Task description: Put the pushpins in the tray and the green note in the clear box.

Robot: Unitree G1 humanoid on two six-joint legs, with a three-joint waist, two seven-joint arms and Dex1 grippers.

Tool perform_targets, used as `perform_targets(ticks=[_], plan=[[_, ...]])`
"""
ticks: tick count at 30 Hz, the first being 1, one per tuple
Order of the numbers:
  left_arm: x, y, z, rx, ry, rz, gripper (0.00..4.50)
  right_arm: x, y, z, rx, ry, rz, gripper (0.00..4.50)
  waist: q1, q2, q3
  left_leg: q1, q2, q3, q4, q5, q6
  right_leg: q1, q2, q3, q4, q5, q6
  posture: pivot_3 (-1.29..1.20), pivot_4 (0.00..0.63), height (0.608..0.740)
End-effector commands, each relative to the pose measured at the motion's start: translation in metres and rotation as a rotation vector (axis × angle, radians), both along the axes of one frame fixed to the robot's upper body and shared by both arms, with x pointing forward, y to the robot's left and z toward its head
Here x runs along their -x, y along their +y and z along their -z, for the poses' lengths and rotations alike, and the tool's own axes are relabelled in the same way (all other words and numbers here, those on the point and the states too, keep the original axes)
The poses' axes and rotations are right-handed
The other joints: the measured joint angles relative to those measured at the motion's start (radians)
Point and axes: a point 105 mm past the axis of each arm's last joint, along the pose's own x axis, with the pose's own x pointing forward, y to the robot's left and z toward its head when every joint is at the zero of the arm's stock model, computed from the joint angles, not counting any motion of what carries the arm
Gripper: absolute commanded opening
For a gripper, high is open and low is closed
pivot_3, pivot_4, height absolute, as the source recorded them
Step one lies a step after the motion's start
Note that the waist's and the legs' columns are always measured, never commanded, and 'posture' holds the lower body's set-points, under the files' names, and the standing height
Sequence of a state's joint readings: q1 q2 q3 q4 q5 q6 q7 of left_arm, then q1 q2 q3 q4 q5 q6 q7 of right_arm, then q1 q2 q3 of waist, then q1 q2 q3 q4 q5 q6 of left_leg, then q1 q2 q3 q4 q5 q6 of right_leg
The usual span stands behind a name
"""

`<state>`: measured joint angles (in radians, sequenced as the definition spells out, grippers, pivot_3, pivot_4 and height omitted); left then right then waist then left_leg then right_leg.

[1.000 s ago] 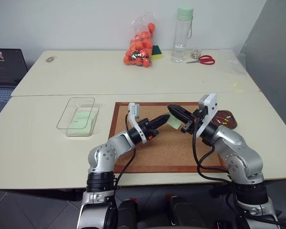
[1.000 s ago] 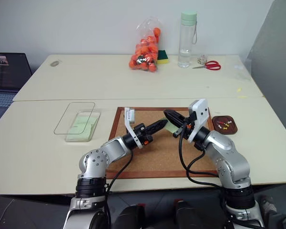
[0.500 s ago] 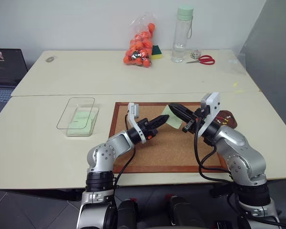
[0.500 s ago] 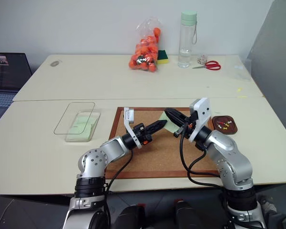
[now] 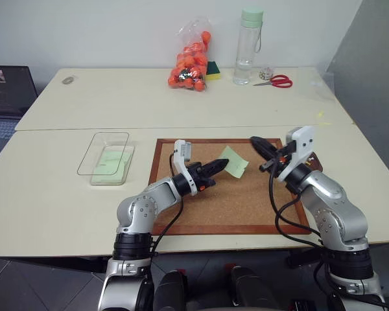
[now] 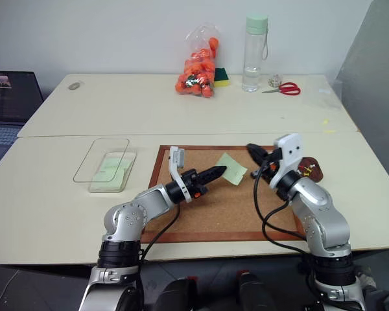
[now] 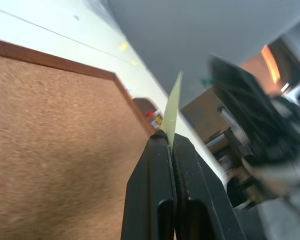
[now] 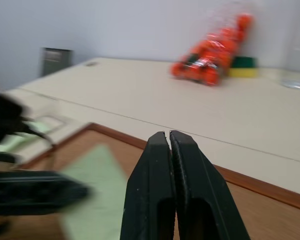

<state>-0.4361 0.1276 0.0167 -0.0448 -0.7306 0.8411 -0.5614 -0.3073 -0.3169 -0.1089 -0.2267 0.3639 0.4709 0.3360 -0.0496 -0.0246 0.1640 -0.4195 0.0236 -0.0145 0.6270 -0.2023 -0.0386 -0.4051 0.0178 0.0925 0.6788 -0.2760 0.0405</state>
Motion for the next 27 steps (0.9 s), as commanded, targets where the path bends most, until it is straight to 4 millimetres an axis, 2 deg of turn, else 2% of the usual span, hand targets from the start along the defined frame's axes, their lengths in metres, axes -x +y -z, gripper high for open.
perform_targets(ticks=[1, 6, 17, 27], plan=[[0.009, -0.012, -0.021, -0.033, -0.161, 0.065, 0.01, -0.012, -0.036, -0.010, 0.033, -0.048, 0.210, 0.00, 0.001, 0.000, 0.000, 0.000, 0.000, 0.000, 0.000, 0.000, 0.000, 0.000, 0.000, 0.000, 0.000, 0.000, 0.000, 0.00, 0.150, 0.740], [0.013, -0.014, -0.021, -0.102, -0.242, 0.110, 0.01, -0.022, -0.071, 0.001, 0.012, 0.014, 0.391, 0.00, -0.001, 0.000, 0.000, 0.000, 0.000, 0.001, -0.001, 0.000, 0.000, 0.000, 0.000, 0.001, 0.000, 0.000, 0.000, 0.00, 0.150, 0.740], [0.019, -0.018, -0.014, -0.151, -0.286, 0.139, 0.01, -0.025, -0.092, 0.023, -0.078, 0.146, 0.509, 0.00, -0.002, 0.000, 0.000, 0.000, 0.001, 0.001, -0.001, 0.000, 0.000, 0.000, 0.000, 0.001, 0.000, 0.000, 0.000, 0.00, 0.150, 0.740], [0.020, -0.020, -0.013, -0.158, -0.288, 0.150, 0.00, -0.031, -0.101, 0.031, -0.134, 0.192, 0.549, 2.25, -0.006, 0.000, 0.000, 0.000, 0.001, 0.001, -0.001, 0.000, 0.000, 0.000, 0.000, 0.001, 0.000, 0.000, 0.000, 0.00, 0.150, 0.740]])
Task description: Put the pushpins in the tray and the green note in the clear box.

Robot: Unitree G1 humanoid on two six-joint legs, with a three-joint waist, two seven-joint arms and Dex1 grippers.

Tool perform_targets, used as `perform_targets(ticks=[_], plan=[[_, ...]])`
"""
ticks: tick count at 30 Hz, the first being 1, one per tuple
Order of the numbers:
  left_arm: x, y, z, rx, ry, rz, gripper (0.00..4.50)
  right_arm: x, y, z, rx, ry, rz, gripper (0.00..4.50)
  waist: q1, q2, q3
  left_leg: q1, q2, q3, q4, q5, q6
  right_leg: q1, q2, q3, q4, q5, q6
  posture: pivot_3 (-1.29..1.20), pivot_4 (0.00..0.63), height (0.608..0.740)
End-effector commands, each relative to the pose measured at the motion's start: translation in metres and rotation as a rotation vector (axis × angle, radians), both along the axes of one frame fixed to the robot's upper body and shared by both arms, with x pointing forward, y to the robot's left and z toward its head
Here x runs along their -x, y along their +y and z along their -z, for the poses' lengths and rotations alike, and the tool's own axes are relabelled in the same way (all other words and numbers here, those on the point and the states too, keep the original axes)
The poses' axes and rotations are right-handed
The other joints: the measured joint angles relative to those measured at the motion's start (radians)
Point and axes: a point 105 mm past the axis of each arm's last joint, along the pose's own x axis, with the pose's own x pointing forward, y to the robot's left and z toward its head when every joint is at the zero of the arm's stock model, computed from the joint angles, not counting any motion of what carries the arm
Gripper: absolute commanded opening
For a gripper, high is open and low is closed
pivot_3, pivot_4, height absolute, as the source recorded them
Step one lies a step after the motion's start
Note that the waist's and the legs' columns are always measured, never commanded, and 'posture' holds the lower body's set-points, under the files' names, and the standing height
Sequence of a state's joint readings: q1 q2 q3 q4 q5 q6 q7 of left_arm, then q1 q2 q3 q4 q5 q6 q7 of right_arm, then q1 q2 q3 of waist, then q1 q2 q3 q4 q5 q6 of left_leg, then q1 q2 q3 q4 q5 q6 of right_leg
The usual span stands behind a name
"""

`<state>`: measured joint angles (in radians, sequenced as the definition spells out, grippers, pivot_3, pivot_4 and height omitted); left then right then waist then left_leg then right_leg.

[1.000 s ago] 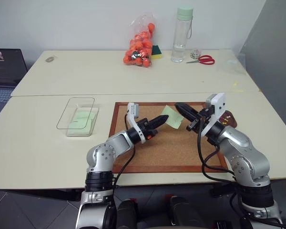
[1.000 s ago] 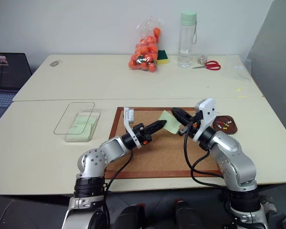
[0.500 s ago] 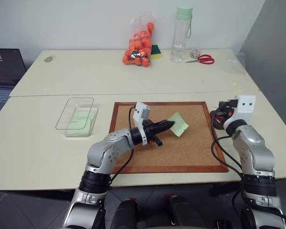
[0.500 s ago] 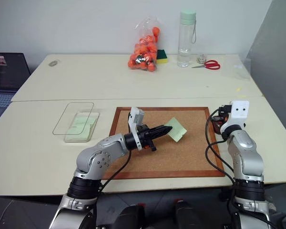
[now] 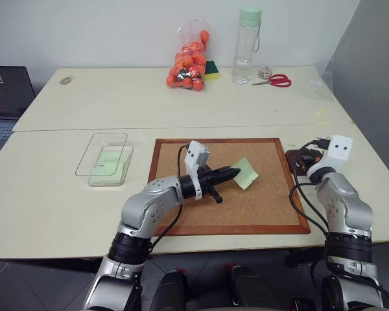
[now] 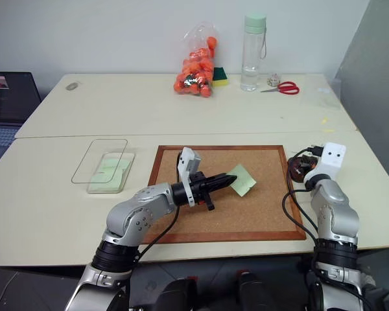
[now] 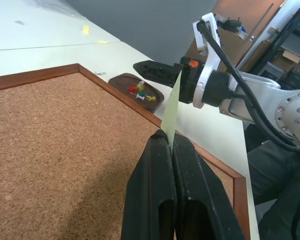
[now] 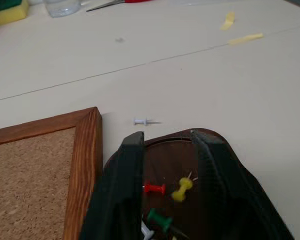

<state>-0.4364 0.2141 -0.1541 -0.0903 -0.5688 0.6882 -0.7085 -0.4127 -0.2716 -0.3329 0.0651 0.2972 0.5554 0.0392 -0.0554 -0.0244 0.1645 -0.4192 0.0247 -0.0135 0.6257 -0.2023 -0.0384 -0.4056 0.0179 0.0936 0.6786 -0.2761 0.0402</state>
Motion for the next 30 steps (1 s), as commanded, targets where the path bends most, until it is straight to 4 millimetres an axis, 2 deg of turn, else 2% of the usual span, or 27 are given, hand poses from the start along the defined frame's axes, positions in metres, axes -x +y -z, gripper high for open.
perform_targets(ticks=[1, 6, 9, 10, 13, 17, 19, 23, 26, 30], plan=[[0.005, -0.005, -0.013, 0.016, -0.062, 0.025, 0.00, -0.003, -0.007, -0.013, 0.000, -0.048, 0.021, 2.37, 0.000, 0.000, 0.000, 0.000, 0.000, 0.000, 0.000, 0.000, 0.000, 0.000, 0.000, 0.000, 0.000, 0.000, 0.000, 0.00, 0.150, 0.740], [0.005, -0.004, -0.013, 0.016, -0.061, 0.023, 0.00, -0.002, -0.008, -0.019, 0.022, -0.068, 0.019, 3.42, -0.001, 0.000, 0.000, 0.000, 0.000, 0.000, 0.000, 0.000, 0.000, 0.000, 0.000, 0.000, 0.000, 0.000, 0.000, 0.00, 0.150, 0.740], [0.005, -0.003, -0.014, 0.016, -0.061, 0.021, 0.00, 0.001, -0.001, -0.028, 0.070, -0.112, -0.040, 4.04, -0.001, 0.000, 0.000, 0.000, 0.000, 0.000, 0.000, 0.000, 0.000, 0.000, 0.000, 0.000, 0.000, 0.000, 0.000, 0.00, 0.150, 0.740], [0.004, -0.002, -0.014, 0.015, -0.063, 0.018, 0.00, 0.003, 0.007, -0.034, 0.090, -0.143, -0.096, 4.20, -0.001, 0.000, 0.000, 0.000, 0.000, 0.000, 0.000, 0.000, 0.000, 0.000, 0.000, 0.000, 0.000, 0.000, 0.000, 0.00, 0.150, 0.740], [0.001, 0.004, -0.016, 0.013, -0.072, -0.005, 0.00, 0.022, 0.044, -0.051, 0.130, -0.255, -0.366, 4.20, -0.001, 0.000, 0.000, 0.000, 0.000, 0.000, 0.000, 0.000, 0.000, 0.000, 0.000, 0.000, 0.000, 0.000, 0.000, 0.00, 0.150, 0.740], [-0.007, 0.017, -0.021, 0.010, -0.089, -0.068, 0.00, 0.054, 0.082, -0.056, 0.136, -0.295, -0.653, 4.20, -0.001, 0.000, 0.000, 0.000, 0.000, -0.001, -0.001, 0.000, 0.000, 0.000, 0.001, -0.001, 0.000, 0.000, 0.000, 0.00, 0.150, 0.740], [-0.016, 0.031, -0.026, 0.002, -0.112, -0.137, 0.00, 0.073, 0.104, -0.062, 0.113, -0.325, -0.805, 4.20, -0.002, -0.001, 0.001, 0.000, 0.001, -0.001, -0.001, 0.000, 0.000, 0.000, 0.001, -0.001, 0.000, 0.000, 0.000, 0.00, 0.150, 0.740], [-0.032, 0.062, -0.038, -0.028, -0.172, -0.301, 0.00, 0.092, 0.132, -0.060, 0.188, -0.328, -0.958, 4.20, -0.002, -0.002, 0.002, 0.001, 0.001, -0.002, 0.000, 0.000, 0.000, 0.000, 0.001, -0.001, 0.000, 0.000, 0.000, 0.00, 0.150, 0.740], [-0.038, 0.093, -0.050, -0.051, -0.217, -0.476, 0.00, 0.098, 0.144, -0.061, 0.178, -0.337, -1.007, 4.20, -0.001, -0.005, 0.004, 0.001, 0.002, -0.002, 0.000, 0.000, 0.000, 0.000, 0.001, -0.002, 0.000, 0.000, 0.000, 0.00, 0.150, 0.740], [-0.041, 0.141, -0.063, -0.113, -0.287, -0.833, 0.00, 0.099, 0.153, -0.064, 0.165, -0.355, -1.028, 4.20, 0.002, -0.009, 0.007, 0.000, 0.004, -0.005, -0.001, 0.000, 0.000, 0.000, -0.001, -0.001, 0.000, 0.000, 0.000, 0.00, 0.150, 0.740]])
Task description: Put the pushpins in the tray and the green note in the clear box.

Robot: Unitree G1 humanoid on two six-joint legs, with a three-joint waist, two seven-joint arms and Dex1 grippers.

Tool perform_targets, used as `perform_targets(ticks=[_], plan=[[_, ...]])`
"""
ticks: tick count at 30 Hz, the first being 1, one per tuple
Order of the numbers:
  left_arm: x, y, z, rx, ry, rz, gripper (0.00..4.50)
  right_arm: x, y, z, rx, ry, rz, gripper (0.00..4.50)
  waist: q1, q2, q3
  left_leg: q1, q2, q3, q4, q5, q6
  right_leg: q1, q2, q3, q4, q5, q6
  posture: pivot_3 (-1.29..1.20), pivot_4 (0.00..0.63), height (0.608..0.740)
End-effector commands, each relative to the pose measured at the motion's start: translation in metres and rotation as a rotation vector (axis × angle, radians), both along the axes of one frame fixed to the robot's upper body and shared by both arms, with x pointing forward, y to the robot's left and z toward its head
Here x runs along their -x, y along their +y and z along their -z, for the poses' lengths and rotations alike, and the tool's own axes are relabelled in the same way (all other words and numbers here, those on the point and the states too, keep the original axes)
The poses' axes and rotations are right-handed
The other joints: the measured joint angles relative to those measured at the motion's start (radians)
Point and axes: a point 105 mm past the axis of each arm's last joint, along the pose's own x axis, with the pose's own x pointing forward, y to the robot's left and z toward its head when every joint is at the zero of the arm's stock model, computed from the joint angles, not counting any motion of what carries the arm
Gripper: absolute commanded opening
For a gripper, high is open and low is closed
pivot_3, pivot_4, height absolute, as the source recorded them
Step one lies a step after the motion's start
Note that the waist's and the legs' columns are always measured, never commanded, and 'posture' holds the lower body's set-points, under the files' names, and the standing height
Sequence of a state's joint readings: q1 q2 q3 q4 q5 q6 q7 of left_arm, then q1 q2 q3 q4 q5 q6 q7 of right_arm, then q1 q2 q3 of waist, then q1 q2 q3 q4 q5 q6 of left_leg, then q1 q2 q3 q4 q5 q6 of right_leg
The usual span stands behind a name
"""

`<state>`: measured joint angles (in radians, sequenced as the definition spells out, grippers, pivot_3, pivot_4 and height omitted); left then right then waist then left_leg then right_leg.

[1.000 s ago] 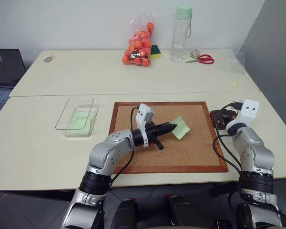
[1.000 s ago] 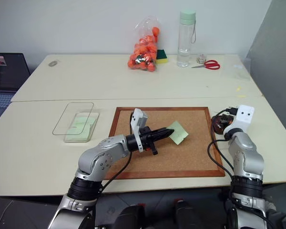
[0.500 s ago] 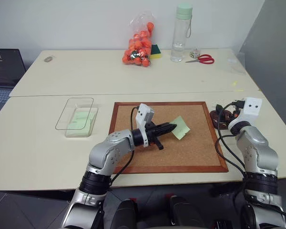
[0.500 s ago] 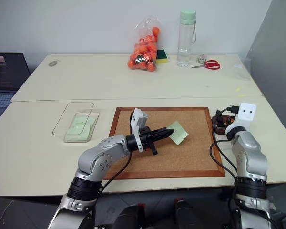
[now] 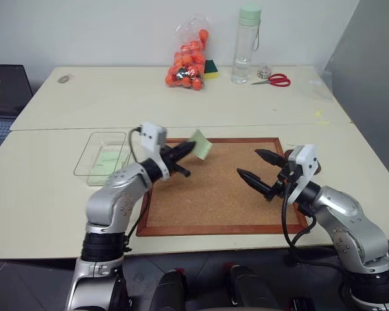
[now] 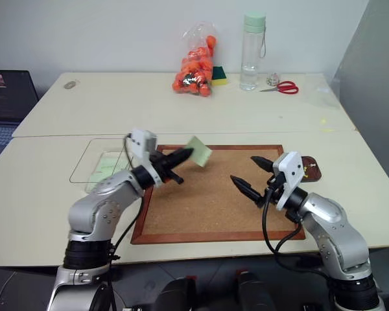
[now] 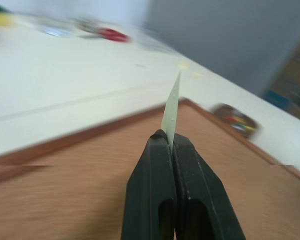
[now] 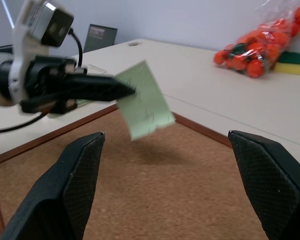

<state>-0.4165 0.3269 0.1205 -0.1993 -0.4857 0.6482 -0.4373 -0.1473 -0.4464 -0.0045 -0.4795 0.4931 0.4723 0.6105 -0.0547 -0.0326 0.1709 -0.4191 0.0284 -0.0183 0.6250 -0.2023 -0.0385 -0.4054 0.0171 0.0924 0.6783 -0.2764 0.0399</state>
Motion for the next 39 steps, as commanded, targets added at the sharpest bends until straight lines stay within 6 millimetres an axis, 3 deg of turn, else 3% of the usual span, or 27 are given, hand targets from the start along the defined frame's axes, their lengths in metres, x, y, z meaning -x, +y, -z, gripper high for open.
perform_targets(ticks=[1, 4, 9, 14, 17, 18, 27, 31, 34, 39], plan=[[0.001, 0.040, -0.026, -0.038, -0.118, -0.315, 0.00, 0.006, 0.009, -0.017, -0.023, -0.066, -0.043, 4.20, 0.002, -0.001, 0.001, 0.000, 0.000, -0.001, 0.000, 0.000, 0.000, 0.000, -0.001, 0.000, 0.000, 0.000, 0.000, 0.00, 0.150, 0.740], [0.011, 0.071, -0.034, -0.204, -0.208, -0.575, 0.00, 0.004, 0.015, -0.019, -0.047, -0.066, -0.061, 4.20, 0.004, -0.004, 0.003, 0.000, -0.001, -0.002, 0.000, 0.000, 0.000, 0.000, -0.001, 0.000, 0.000, 0.000, 0.000, 0.00, 0.150, 0.740], [0.026, 0.098, -0.034, -0.277, -0.233, -0.825, 0.00, 0.001, 0.020, -0.024, -0.071, -0.066, -0.084, 4.20, 0.012, -0.005, 0.003, -0.001, -0.001, -0.004, 0.000, 0.000, 0.000, 0.000, -0.001, -0.001, 0.000, 0.000, 0.000, 0.00, 0.150, 0.740], [0.042, 0.122, -0.015, -0.327, -0.167, -0.990, 0.00, -0.005, 0.022, -0.027, -0.079, -0.066, -0.102, 4.20, 0.017, -0.005, 0.003, 0.000, -0.001, -0.003, 0.000, 0.000, 0.000, 0.000, -0.002, -0.001, 0.000, 0.000, 0.000, 0.00, 0.150, 0.740], [0.041, 0.124, -0.009, -0.307, -0.149, -0.990, 0.00, -0.007, 0.023, -0.029, -0.084, -0.065, -0.107, 4.20, 0.022, -0.006, 0.003, -0.001, -0.001, -0.003, 0.000, 0.000, 0.000, 0.000, -0.001, -0.002, 0.000, 0.000, 0.000, 0.00, 0.150, 0.740], [0.040, 0.122, -0.008, -0.305, -0.151, -0.979, 0.37, -0.007, 0.023, -0.029, -0.085, -0.065, -0.107, 4.22, 0.022, -0.006, 0.003, -0.001, -0.001, -0.003, 0.000, 0.000, 0.000, 0.000, -0.001, -0.003, 0.000, 0.000, 0.000, 0.00, 0.150, 0.740], [0.038, 0.129, -0.006, -0.296, -0.144, -0.989, 1.92, -0.009, 0.020, -0.028, -0.081, -0.061, -0.090, 4.22, 0.022, -0.006, 0.003, -0.001, -0.001, -0.002, 0.001, 0.000, 0.000, 0.000, -0.002, -0.003, 0.000, 0.000, 0.000, 0.00, 0.150, 0.740], [0.033, 0.120, -0.002, -0.290, -0.137, -0.930, 2.73, -0.010, 0.017, -0.026, -0.073, -0.059, -0.067, 4.22, 0.022, -0.006, 0.003, -0.001, -0.001, -0.002, 0.001, 0.000, 0.000, 0.000, -0.001, -0.003, 0.000, 0.000, 0.000, 0.00, 0.150, 0.740], [0.024, 0.085, 0.007, -0.205, -0.107, -0.723, 3.34, -0.017, 0.010, -0.023, -0.070, -0.054, 0.021, 4.22, 0.023, -0.006, 0.003, -0.001, -0.001, -0.002, 0.001, 0.000, 0.000, 0.000, -0.002, -0.003, 0.000, 0.000, 0.000, 0.00, 0.150, 0.740], [0.026, 0.037, 0.025, -0.176, -0.052, -0.476, 3.34, -0.034, -0.009, -0.012, -0.046, -0.053, 0.294, 4.22, 0.023, -0.006, 0.003, -0.002, -0.001, 0.000, 0.001, 0.000, 0.000, 0.000, -0.002, -0.003, 0.000, 0.000, 0.000, 0.00, 0.150, 0.740]])
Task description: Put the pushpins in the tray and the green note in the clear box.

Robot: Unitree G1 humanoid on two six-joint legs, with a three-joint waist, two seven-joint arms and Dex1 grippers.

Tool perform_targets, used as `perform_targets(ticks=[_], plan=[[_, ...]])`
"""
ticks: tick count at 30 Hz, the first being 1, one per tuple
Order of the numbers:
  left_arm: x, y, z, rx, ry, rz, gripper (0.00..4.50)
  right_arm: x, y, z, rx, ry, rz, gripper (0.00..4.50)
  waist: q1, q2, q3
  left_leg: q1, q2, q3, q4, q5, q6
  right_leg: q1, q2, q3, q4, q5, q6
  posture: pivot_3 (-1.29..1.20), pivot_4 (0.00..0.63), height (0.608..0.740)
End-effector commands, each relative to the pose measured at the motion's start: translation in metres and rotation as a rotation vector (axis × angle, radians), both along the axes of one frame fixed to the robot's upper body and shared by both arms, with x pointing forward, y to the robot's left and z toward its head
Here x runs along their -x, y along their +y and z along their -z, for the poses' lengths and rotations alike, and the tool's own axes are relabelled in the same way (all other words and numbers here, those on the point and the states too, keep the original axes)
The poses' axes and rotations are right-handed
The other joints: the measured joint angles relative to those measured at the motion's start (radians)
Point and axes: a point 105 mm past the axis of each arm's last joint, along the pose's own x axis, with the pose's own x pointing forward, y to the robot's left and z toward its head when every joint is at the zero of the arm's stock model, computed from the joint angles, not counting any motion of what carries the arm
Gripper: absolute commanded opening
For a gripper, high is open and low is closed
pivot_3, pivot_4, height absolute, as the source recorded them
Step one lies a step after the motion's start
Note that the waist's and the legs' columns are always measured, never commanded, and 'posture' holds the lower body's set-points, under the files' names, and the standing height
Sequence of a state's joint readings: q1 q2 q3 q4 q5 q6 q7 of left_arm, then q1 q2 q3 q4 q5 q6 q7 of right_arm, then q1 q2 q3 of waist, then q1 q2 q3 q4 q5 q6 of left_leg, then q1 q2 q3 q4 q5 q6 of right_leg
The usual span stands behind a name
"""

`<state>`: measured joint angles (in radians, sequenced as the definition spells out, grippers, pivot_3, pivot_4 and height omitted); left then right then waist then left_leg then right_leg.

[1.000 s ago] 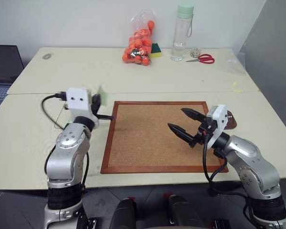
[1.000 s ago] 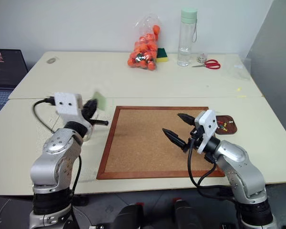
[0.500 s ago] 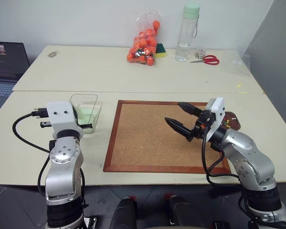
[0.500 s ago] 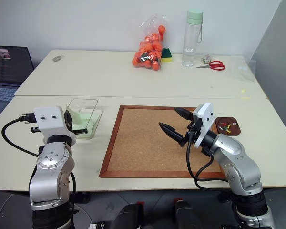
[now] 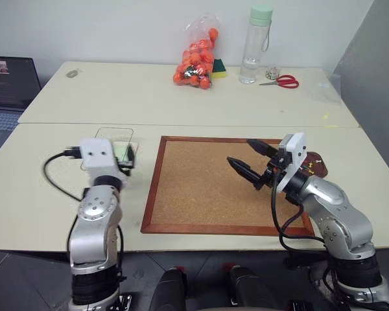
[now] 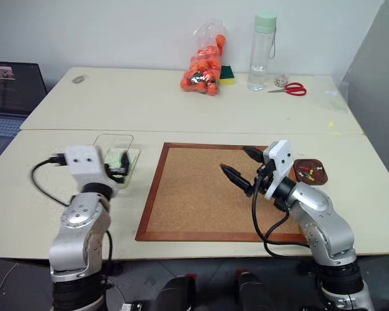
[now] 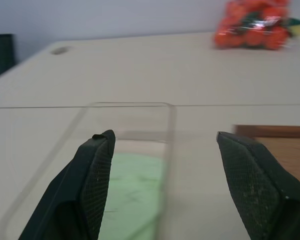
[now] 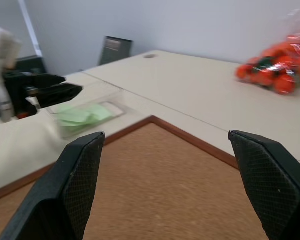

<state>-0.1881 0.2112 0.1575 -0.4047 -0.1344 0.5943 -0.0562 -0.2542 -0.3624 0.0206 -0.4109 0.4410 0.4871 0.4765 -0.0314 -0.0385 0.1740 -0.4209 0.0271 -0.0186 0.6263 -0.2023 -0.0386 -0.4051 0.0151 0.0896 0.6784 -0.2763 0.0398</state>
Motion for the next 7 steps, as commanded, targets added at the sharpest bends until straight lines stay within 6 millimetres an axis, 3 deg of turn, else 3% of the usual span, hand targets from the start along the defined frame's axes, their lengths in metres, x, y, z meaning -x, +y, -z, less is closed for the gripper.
perform_targets(ticks=[1, 7], plan=[[0.006, -0.033, 0.003, 0.005, -0.008, 0.156, 3.34, -0.010, -0.021, 0.007, 0.023, -0.008, 0.246, 4.22, -0.001, 0.000, 0.000, 0.000, 0.000, 0.000, 0.000, 0.000, 0.000, 0.000, 0.000, 0.000, 0.000, 0.000, 0.000, 0.00, 0.150, 0.740], [0.022, -0.064, 0.033, 0.097, 0.051, 0.272, 3.34, -0.011, -0.036, 0.036, 0.081, 0.065, 0.500, 4.22, -0.003, 0.000, 0.000, 0.001, 0.001, 0.000, -0.001, 0.000, 0.000, -0.001, 0.000, 0.002, 0.001, 0.000, -0.001, 0.00, 0.150, 0.740]])
